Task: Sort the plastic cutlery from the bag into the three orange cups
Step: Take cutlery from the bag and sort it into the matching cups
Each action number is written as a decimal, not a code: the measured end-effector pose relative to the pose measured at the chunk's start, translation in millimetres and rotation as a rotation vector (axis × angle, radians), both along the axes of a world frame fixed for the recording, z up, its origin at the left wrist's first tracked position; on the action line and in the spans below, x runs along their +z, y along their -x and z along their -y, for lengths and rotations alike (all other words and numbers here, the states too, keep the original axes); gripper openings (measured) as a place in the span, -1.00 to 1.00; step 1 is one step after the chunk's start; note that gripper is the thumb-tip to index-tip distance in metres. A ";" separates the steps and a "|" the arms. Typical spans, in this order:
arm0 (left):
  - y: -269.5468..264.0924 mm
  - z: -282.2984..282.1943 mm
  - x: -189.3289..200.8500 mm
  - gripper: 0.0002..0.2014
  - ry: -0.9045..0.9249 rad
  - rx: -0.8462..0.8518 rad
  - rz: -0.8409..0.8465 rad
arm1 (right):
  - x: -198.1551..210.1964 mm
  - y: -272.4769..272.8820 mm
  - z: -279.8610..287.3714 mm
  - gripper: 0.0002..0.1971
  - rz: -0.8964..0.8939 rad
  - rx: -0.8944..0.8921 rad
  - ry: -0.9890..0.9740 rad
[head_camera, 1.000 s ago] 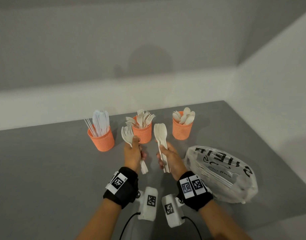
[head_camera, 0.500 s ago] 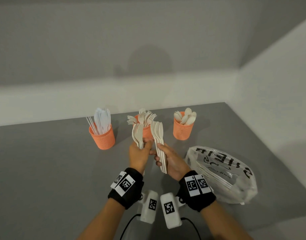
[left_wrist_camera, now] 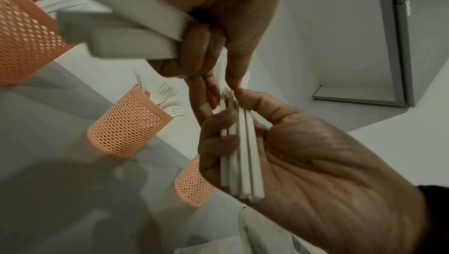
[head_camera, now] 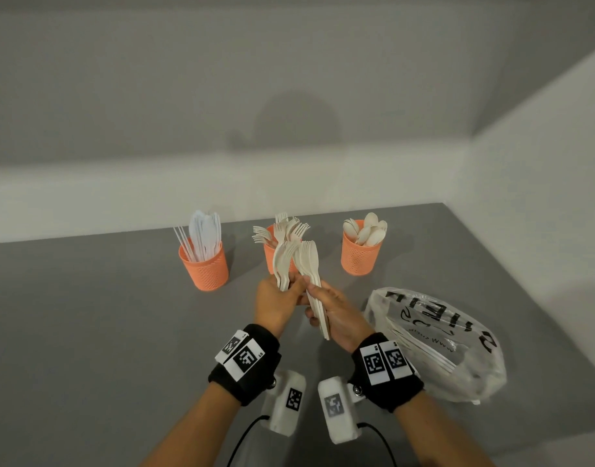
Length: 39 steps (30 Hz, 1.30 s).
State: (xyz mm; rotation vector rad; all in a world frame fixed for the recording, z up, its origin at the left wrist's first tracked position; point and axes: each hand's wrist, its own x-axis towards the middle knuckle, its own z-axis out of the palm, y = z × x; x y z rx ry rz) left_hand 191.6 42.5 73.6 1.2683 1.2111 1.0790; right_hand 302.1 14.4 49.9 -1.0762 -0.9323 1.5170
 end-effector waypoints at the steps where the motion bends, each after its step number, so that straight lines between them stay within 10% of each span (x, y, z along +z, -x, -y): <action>1: 0.3 -0.3 -0.1 -0.92 0.006 -0.005 0.001 | 1.4 0.1 0.8 -0.73 -0.015 0.010 0.007; 15: -5.7 -10.9 5.7 -0.86 0.028 0.135 -0.063 | 2.1 -12.7 4.2 -0.80 0.070 -0.182 0.036; 20: -5.4 -10.9 25.4 -0.76 -0.015 -0.070 -0.137 | 4.7 -22.4 -1.5 -0.63 0.268 -0.263 0.061; 24: -15.3 -13.0 31.2 -0.73 -0.036 -0.246 -0.246 | 5.2 -21.4 -2.6 -0.42 0.063 -0.183 0.077; 29: -26.8 -14.0 20.8 -0.82 -0.104 -0.239 -0.344 | 4.4 -20.6 2.9 -0.71 -0.043 -0.008 0.059; 39: -15.6 0.3 16.9 -0.80 0.151 -0.178 -0.047 | 5.7 -29.9 4.8 -0.70 -0.407 -0.004 0.166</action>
